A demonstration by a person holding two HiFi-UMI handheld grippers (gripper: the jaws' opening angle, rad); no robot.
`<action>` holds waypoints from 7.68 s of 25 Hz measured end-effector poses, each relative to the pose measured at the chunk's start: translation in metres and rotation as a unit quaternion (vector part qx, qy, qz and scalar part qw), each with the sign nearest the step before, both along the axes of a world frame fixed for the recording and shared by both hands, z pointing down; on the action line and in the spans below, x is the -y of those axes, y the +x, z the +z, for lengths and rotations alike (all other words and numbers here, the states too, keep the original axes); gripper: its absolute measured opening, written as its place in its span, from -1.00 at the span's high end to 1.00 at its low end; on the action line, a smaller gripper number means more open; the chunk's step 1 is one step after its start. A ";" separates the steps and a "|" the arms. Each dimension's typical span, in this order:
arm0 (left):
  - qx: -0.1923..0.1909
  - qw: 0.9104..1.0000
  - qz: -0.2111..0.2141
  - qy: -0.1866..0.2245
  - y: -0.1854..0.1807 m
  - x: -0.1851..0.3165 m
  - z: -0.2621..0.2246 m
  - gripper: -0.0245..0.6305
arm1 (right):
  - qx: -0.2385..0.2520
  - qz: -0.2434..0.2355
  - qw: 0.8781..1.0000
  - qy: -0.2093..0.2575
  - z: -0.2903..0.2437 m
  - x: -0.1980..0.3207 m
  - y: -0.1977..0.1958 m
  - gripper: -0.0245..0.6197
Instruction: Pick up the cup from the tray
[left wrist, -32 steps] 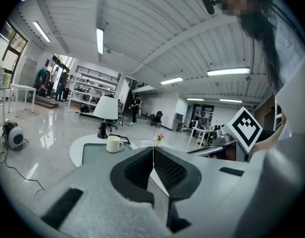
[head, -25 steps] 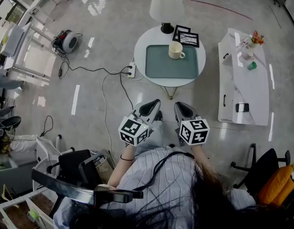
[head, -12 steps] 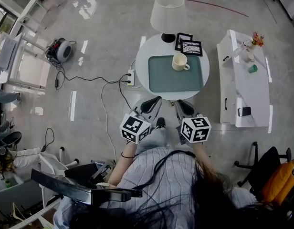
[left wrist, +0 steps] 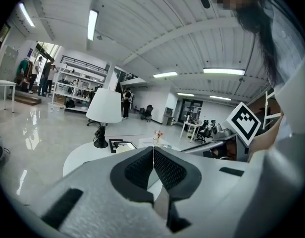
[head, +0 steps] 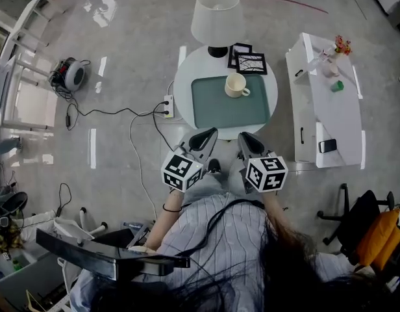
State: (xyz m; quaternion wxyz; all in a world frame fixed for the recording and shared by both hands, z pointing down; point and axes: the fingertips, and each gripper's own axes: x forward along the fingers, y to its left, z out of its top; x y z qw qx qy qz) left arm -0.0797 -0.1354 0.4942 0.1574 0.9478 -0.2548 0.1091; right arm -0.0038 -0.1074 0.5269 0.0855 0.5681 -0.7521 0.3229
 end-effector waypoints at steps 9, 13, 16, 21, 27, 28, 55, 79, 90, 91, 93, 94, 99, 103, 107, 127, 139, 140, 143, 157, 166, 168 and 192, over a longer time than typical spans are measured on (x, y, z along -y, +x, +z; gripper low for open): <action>0.004 1.000 -0.018 0.007 0.025 0.051 0.004 0.88 | 0.007 -0.035 0.999 -0.004 0.011 0.061 0.031 0.78; 0.005 0.999 -0.038 0.013 0.041 0.082 0.004 0.88 | 0.007 -0.072 0.997 -0.005 0.014 0.095 0.046 0.78; 0.010 0.999 -0.049 0.010 0.052 0.102 0.008 0.88 | -0.005 -0.105 0.994 -0.008 0.021 0.120 0.054 0.78; 0.026 0.998 -0.064 -0.001 0.061 0.123 0.013 0.88 | -0.027 -0.163 0.986 -0.025 0.037 0.148 0.054 0.76; 0.037 0.997 -0.067 -0.009 0.075 0.136 0.018 0.88 | -0.046 -0.200 0.978 -0.026 0.069 0.167 0.057 -0.01; 0.037 0.997 -0.067 -0.010 0.077 0.137 0.019 0.88 | -0.054 -0.206 0.977 -0.024 0.075 0.171 0.057 -0.08; 0.059 0.992 -0.107 -0.037 0.068 0.167 0.045 0.88 | -0.190 -0.260 0.944 -0.077 0.183 0.223 0.039 -0.33; 0.052 0.991 -0.116 -0.032 0.029 0.138 0.036 0.88 | -0.168 -0.220 0.961 -0.026 0.113 0.207 0.030 -0.33; 0.040 0.993 -0.106 -0.013 -0.010 0.101 0.029 0.88 | -0.118 -0.184 0.976 0.019 0.040 0.163 0.002 -0.33; 0.039 0.994 -0.104 -0.011 -0.015 0.096 0.028 0.88 | -0.116 -0.179 0.977 0.020 0.036 0.157 -0.002 -0.33; 0.036 0.994 -0.098 -0.008 -0.026 0.086 0.025 0.88 | -0.110 -0.167 0.980 0.024 0.027 0.145 -0.010 -0.33; 0.035 0.995 -0.095 -0.007 -0.031 0.080 0.025 0.88 | -0.107 -0.161 0.981 0.026 0.023 0.139 -0.014 -0.33; 0.028 0.997 -0.077 -0.003 -0.050 0.047 0.024 0.88 | -0.107 -0.137 0.984 0.034 0.009 0.103 -0.031 -0.33; 0.023 0.998 -0.064 -0.002 -0.057 0.026 0.029 0.88 | -0.103 -0.123 0.986 0.033 0.005 0.077 -0.039 -0.33; 0.015 0.998 -0.059 -0.010 -0.060 0.010 0.032 0.88 | -0.110 -0.118 0.986 0.029 0.001 0.053 -0.043 -0.33; 0.007 0.997 -0.080 -0.017 -0.012 -0.061 0.029 0.88 | -0.103 -0.156 0.982 0.008 0.003 -0.034 -0.007 -0.33; 0.015 0.991 -0.131 -0.019 0.032 -0.158 0.029 0.88 | -0.088 -0.198 0.976 0.009 0.010 -0.132 0.047 -0.33; 0.018 0.991 -0.131 -0.018 0.036 -0.167 0.029 0.88 | -0.086 -0.201 0.976 0.009 0.010 -0.140 0.050 -0.33; 0.022 0.991 -0.131 -0.017 0.049 -0.193 0.029 0.88 | -0.080 -0.209 0.975 0.007 0.013 -0.163 0.059 -0.33; 0.030 0.992 -0.121 0.010 0.084 -0.262 0.014 0.88 | -0.068 -0.224 0.972 0.013 0.010 -0.249 0.086 -0.33; 0.026 0.992 -0.118 0.018 0.082 -0.283 0.010 0.88 | -0.066 -0.223 0.972 0.013 0.006 -0.285 0.083 -0.33; 0.025 0.993 -0.115 0.018 0.082 -0.287 0.010 0.88 | -0.063 -0.222 0.973 0.015 0.005 -0.290 0.082 -0.33; 0.031 0.992 -0.120 0.020 0.075 -0.285 0.010 0.88 | -0.053 -0.234 0.970 0.035 -0.009 -0.283 0.069 -0.33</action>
